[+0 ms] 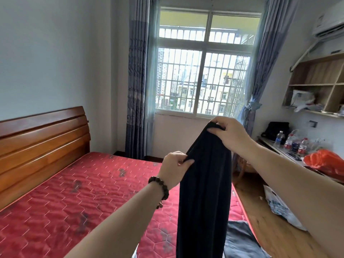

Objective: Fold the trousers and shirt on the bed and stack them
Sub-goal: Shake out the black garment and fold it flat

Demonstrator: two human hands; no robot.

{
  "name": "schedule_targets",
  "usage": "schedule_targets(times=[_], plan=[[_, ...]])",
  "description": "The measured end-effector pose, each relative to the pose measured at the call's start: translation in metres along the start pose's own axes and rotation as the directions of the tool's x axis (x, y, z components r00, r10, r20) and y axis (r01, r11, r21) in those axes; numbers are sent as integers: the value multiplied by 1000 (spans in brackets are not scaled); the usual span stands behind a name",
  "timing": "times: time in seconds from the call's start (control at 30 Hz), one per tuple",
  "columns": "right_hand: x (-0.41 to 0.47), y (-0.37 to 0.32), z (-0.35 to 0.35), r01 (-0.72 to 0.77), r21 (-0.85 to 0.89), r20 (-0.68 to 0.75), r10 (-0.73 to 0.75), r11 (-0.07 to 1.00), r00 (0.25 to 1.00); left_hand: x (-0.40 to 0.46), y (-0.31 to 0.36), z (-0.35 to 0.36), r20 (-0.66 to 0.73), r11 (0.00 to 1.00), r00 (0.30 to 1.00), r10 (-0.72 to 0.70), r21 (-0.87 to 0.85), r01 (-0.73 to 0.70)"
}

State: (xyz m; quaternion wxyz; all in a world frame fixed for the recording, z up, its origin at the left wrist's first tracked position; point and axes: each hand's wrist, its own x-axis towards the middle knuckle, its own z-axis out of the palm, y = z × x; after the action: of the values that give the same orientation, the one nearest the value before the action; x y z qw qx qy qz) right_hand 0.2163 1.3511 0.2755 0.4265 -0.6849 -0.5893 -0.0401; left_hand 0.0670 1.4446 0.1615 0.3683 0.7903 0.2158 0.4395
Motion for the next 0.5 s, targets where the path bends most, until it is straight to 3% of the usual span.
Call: schedule_targets(times=[0.27,0.5], plan=[[-4,12,-19,-57,-51,-16,56,997,998,23,5,-32,3,1000,1000,-18,21,18],[-1,10,-20,-40,-77,-24,38,996,999,28,14,-51,144,998,988,54,27,-59]])
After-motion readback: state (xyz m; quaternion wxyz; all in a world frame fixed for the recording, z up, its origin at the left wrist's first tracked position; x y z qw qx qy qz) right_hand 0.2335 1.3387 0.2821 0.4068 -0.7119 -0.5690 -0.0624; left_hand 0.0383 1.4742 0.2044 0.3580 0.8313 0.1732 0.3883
